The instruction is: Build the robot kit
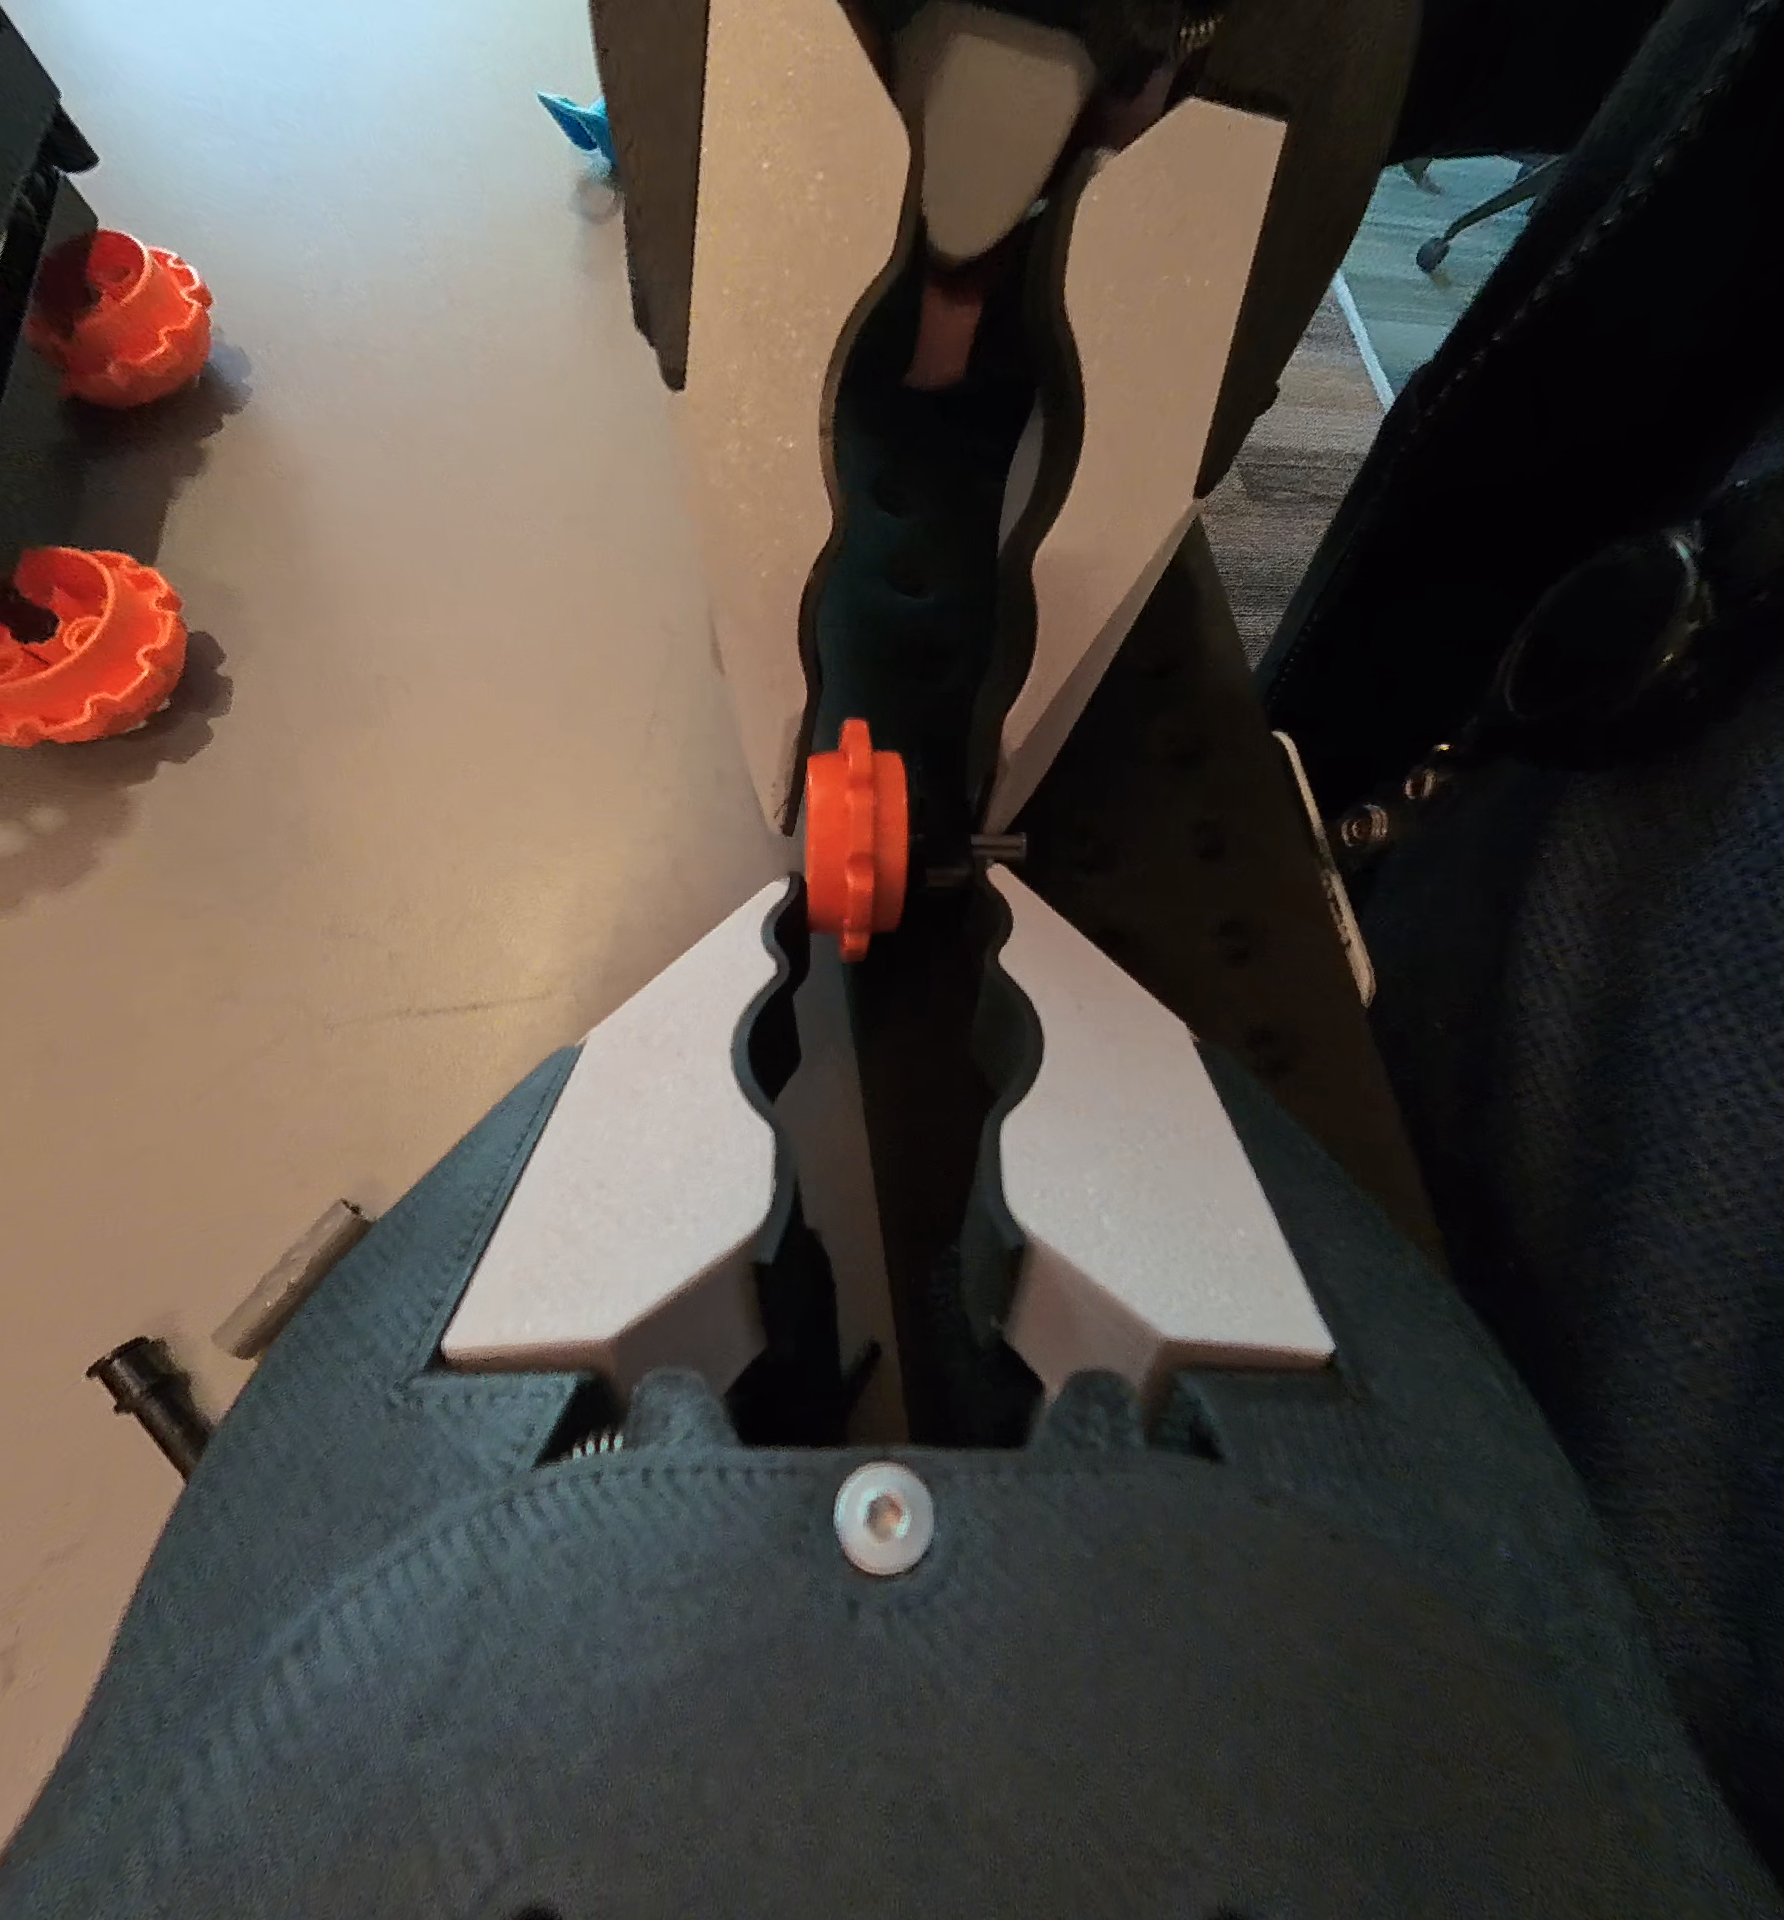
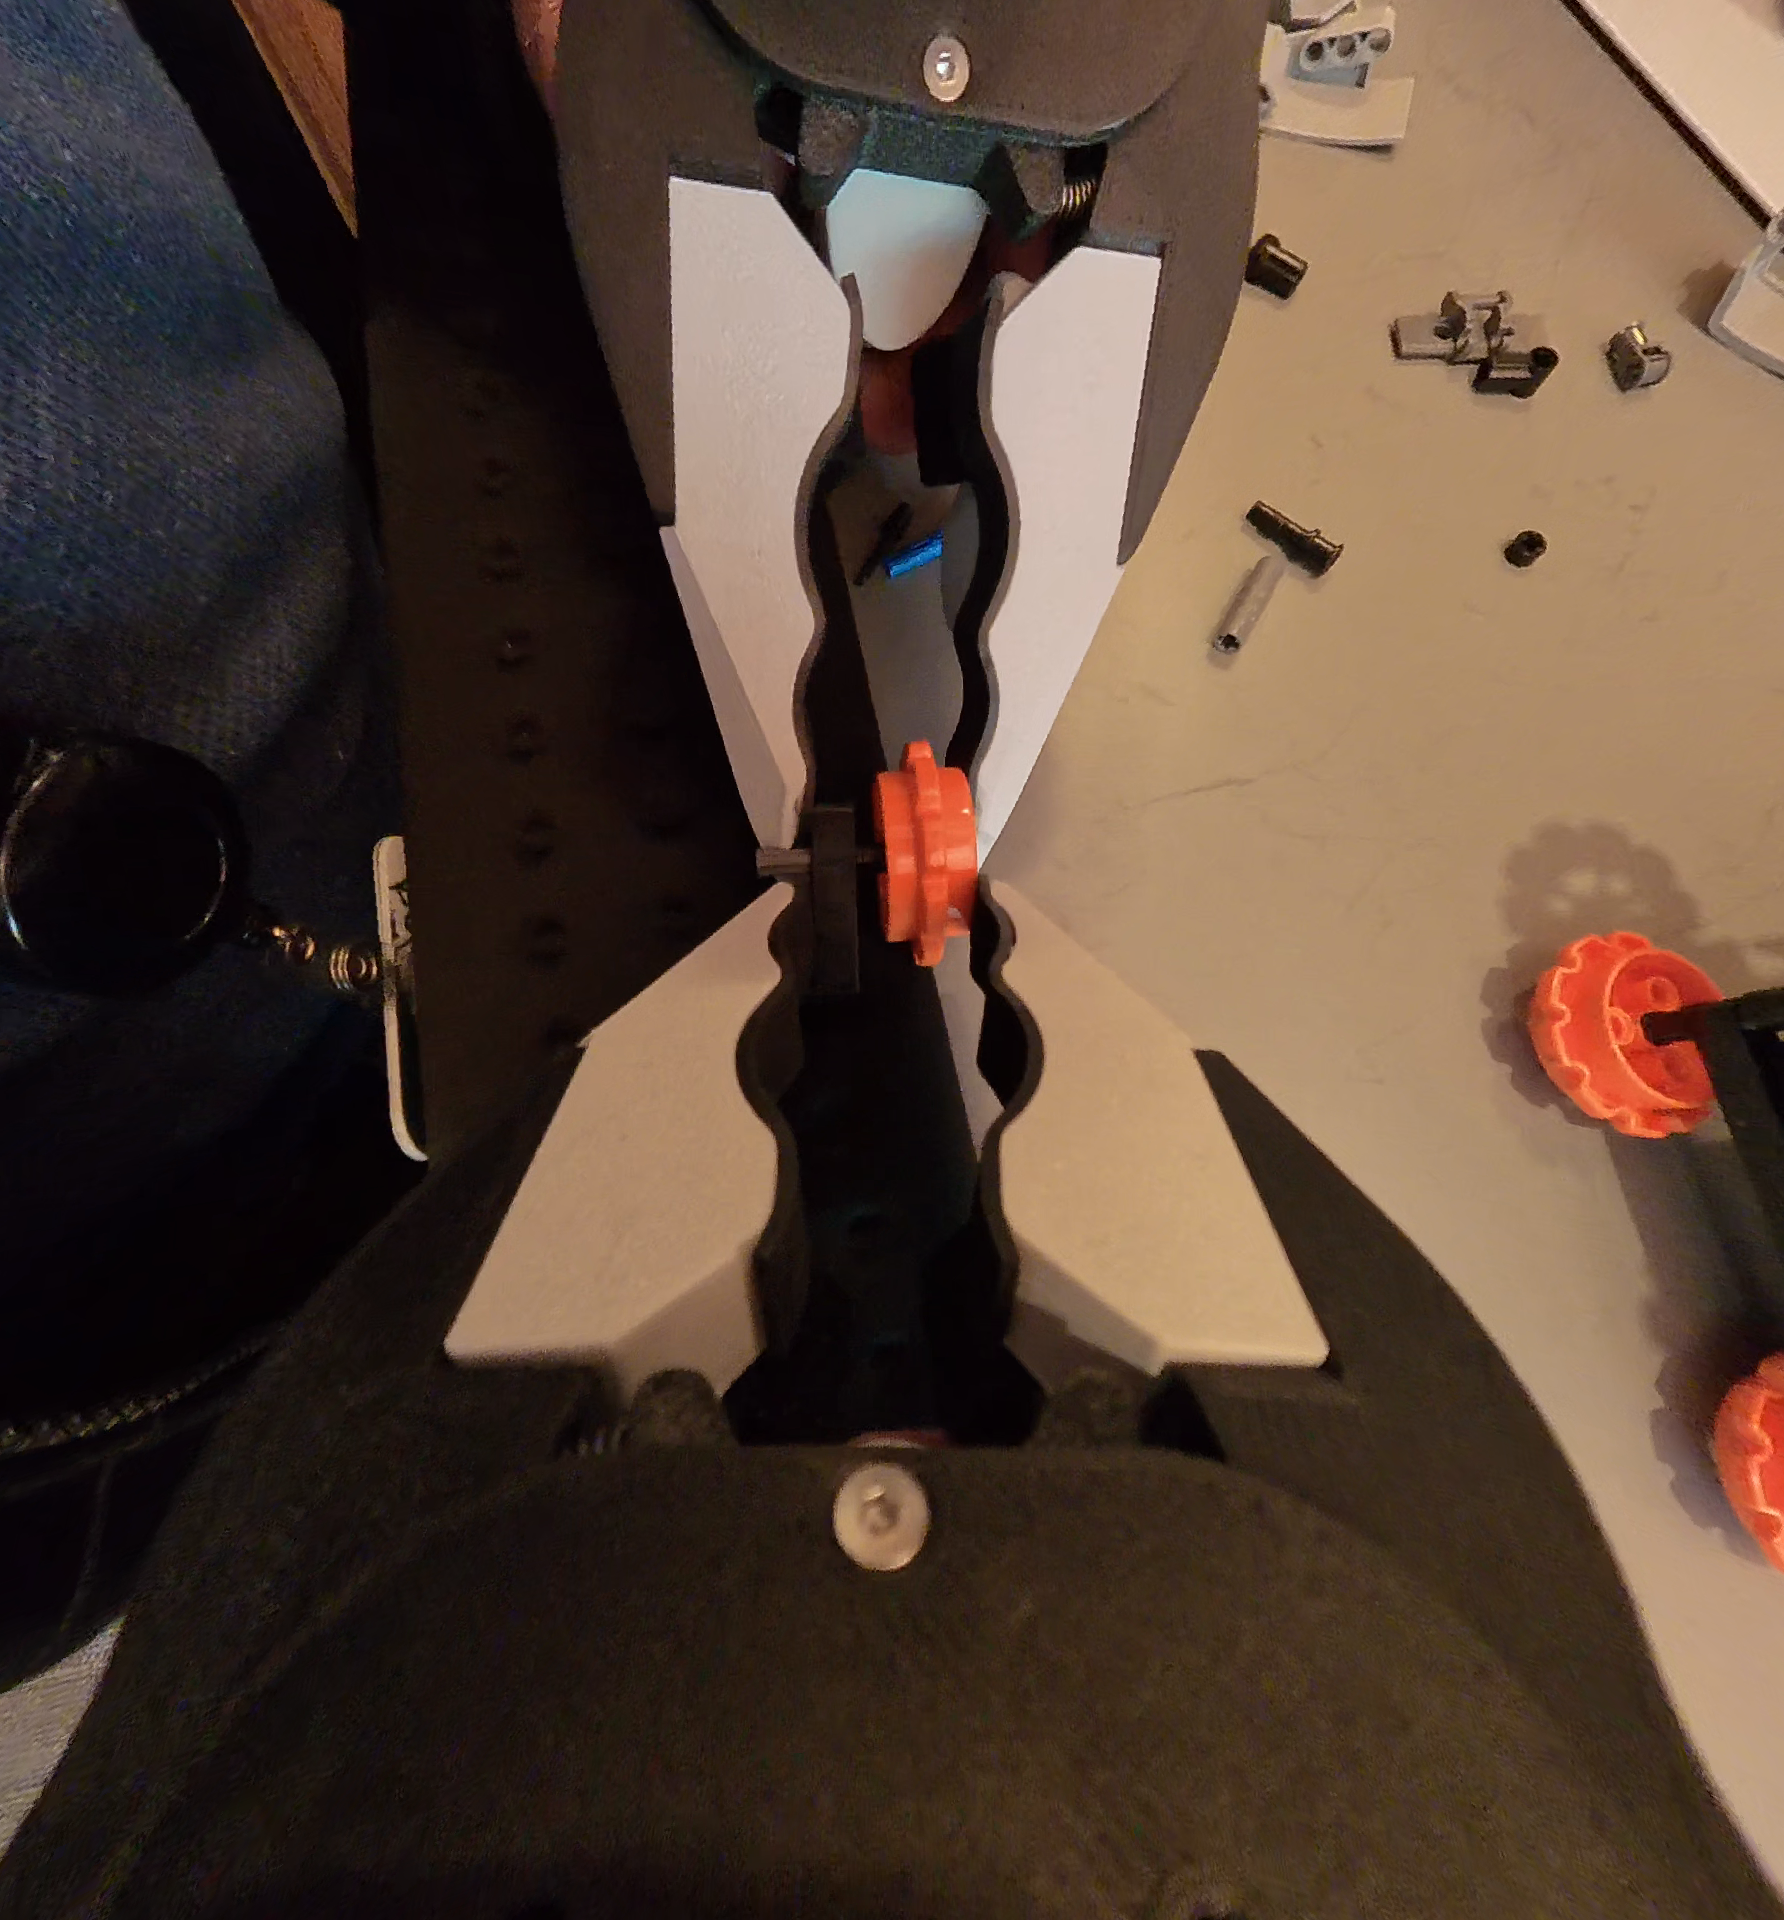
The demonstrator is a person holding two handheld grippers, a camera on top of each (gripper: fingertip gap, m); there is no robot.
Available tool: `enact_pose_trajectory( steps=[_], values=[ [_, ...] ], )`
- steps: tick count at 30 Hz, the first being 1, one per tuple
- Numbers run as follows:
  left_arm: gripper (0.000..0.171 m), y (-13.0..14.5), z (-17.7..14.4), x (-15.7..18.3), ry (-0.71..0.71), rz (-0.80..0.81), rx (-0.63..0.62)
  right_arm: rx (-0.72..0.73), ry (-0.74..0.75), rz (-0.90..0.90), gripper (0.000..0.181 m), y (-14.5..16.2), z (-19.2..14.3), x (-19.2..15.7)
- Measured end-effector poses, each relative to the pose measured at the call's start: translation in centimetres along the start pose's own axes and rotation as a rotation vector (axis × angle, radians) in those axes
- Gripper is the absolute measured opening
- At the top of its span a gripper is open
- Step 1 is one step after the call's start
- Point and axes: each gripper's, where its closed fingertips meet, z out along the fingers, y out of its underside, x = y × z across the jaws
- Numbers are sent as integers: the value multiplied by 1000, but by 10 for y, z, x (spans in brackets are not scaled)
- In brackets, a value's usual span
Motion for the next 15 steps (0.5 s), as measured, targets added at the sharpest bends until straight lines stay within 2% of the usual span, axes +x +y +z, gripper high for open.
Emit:
enact_pose_trajectory(
  steps=[6, 7, 9, 11, 12, 15],
  values=[
    [30, -1, -1, 0, 18, -24, 9, -5, 0, 15, 30, -1, -1, 0],
    [30, -1, -1, 0, 18, -19, 11, -6, -16, 18, 36, -1, -2, -2],
    [30, -1, -1, 0, 17, -20, 11, -4, -30, 20, 38, -1, -2, -4],
    [29, -1, 0, -1, 20, -25, 12, -9, -95, 29, 60, -1, -2, -11],
    [29, -1, -1, -1, 21, -27, 14, -13, -119, 37, 65, -1, -2, -14],
    [29, -2, 0, 0, 19, -15, 14, -5, -64, 58, 39, -3, -1, -4]
  ],
)
